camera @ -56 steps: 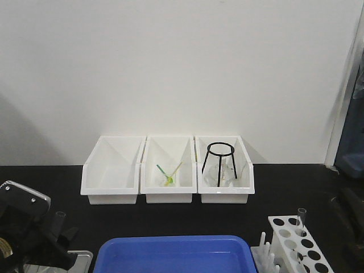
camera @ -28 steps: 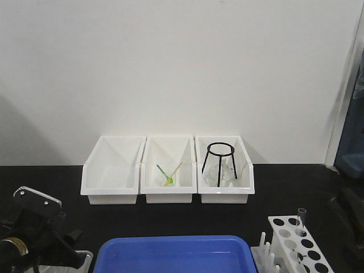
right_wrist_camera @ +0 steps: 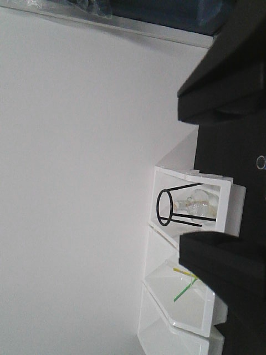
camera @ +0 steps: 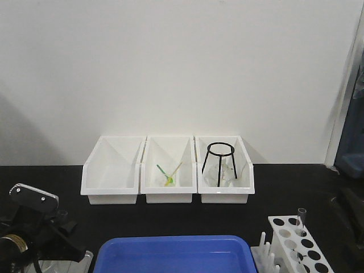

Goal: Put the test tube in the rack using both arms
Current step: 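Close the left gripper on the test tube and lift it from the beaker, then raise the held test tube upright toward the right gripper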

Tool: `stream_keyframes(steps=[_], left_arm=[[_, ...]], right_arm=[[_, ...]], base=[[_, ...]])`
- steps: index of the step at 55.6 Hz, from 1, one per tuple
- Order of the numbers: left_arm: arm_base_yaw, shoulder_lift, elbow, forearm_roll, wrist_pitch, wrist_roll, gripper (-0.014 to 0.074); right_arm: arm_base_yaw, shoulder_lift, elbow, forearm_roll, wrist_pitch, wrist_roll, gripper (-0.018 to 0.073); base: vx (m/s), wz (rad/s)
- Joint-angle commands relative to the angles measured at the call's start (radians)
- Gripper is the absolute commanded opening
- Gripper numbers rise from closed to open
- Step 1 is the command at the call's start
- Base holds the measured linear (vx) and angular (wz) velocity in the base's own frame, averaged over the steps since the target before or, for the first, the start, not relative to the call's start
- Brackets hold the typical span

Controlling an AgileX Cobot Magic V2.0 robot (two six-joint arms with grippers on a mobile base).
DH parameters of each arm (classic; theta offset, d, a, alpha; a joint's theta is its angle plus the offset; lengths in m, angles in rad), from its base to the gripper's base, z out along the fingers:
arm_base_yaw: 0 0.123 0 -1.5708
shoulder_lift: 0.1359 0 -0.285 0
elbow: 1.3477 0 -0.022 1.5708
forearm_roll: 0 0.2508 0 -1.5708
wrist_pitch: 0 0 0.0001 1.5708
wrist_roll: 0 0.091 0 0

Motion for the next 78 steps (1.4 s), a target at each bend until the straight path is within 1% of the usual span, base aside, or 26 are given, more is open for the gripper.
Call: stream_keyframes(steps=[1, 4, 11, 15, 18, 20, 23, 27, 31, 34, 36, 39, 45, 47, 50, 52, 55, 59, 66, 72, 78], left_arm=[[-0.004, -0.067, -0.029, -0.012, -0.107, -0.002, -0.0007], [-0.005, -0.102, -0.029, -0.012, -0.119, -0.012, -0.0007], [-0.005, -0.208, -0.029, 0.000, -0.130, -0.065, -0.0007], [-0.007, -0.276, -0.029, 0.042, -0.129, -0.105, -0.0007], [-0.014, -0.319, -0.029, 0.087, -0.129, -0.146, -0.0006], [-0.023, -0.348, -0.029, 0.129, -0.129, -0.177, -0.0006], [-0.045, -0.386, -0.029, 0.210, -0.130, -0.232, -0.0006], [-0.081, -0.416, -0.029, 0.331, -0.141, -0.337, -0.0006], [-0.118, -0.425, -0.029, 0.460, -0.188, -0.470, -0.0006], [-0.144, -0.422, -0.029, 0.557, -0.249, -0.586, -0.0006], [-0.157, -0.415, -0.033, 0.620, -0.303, -0.669, -0.0005], [-0.177, -0.400, -0.047, 0.695, -0.357, -0.768, -0.0003], [-0.217, -0.351, -0.107, 0.791, -0.386, -0.898, 0.0000], [-0.233, -0.327, -0.136, 0.811, -0.386, -0.931, 0.0000], [-0.254, -0.294, -0.174, 0.834, -0.387, -0.961, 0.0000], [-0.270, -0.268, -0.201, 0.846, -0.389, -0.979, 0.0001], [-0.294, -0.233, -0.229, 0.846, -0.402, -0.987, 0.0001], [-0.320, -0.194, -0.256, 0.845, -0.429, -0.989, 0.0001], [-0.366, -0.134, -0.291, 0.842, -0.462, -1.042, 0.0001], [-0.395, -0.110, -0.302, 0.842, -0.463, -1.046, 0.0002], [-0.420, -0.091, -0.305, 0.842, -0.464, -1.045, 0.0002]], right_arm=[[0.001, -0.004, -0.032, -0.012, -0.087, -0.007, 0.0473], [0.001, -0.004, -0.032, -0.012, -0.086, -0.007, 0.0473], [0.001, -0.004, -0.032, -0.013, -0.074, -0.007, 0.0473], [0.001, -0.004, -0.032, -0.020, -0.055, -0.007, 0.0473], [0.001, -0.004, -0.032, -0.048, -0.038, -0.007, 0.0473], [0.001, -0.004, -0.032, -0.075, -0.029, -0.007, 0.0473], [0.002, -0.004, -0.032, -0.120, -0.015, -0.005, 0.0473], [0.003, -0.004, -0.032, -0.185, -0.008, 0.016, 0.0473], [0.003, 0.000, -0.032, -0.241, -0.010, 0.086, 0.0473], [0.003, 0.009, -0.032, -0.292, -0.019, 0.136, 0.0473], [0.008, 0.018, -0.032, -0.338, -0.035, 0.199, 0.0473], [0.029, 0.037, -0.033, -0.402, -0.055, 0.253, 0.0473], [0.102, 0.090, -0.043, -0.534, -0.108, 0.358, 0.0473], [0.128, 0.110, -0.049, -0.567, -0.121, 0.389, 0.0473], [0.172, 0.148, -0.066, -0.614, -0.139, 0.440, 0.0473], [0.197, 0.170, -0.077, -0.630, -0.149, 0.455, 0.0473], [0.237, 0.204, -0.096, -0.652, -0.170, 0.468, 0.0473], [0.275, 0.245, -0.124, -0.656, -0.185, 0.468, 0.0473], [0.304, 0.300, -0.155, -0.651, -0.228, 0.479, 0.0473], [0.303, 0.328, -0.158, -0.625, -0.273, 0.506, 0.0473], [0.303, 0.348, -0.158, -0.615, -0.290, 0.509, 0.0473]], base=[[0.00, 0.00], [0.00, 0.00], [0.00, 0.00], [0.00, 0.00], [0.00, 0.00], [0.00, 0.00], [0.00, 0.00], [0.00, 0.00], [0.00, 0.00], [0.00, 0.00], [0.00, 0.00], [0.00, 0.00], [0.00, 0.00], [0.00, 0.00], [0.00, 0.00], [0.00, 0.00], [0.00, 0.00], [0.00, 0.00], [0.00, 0.00], [0.00, 0.00], [0.00, 0.00]])
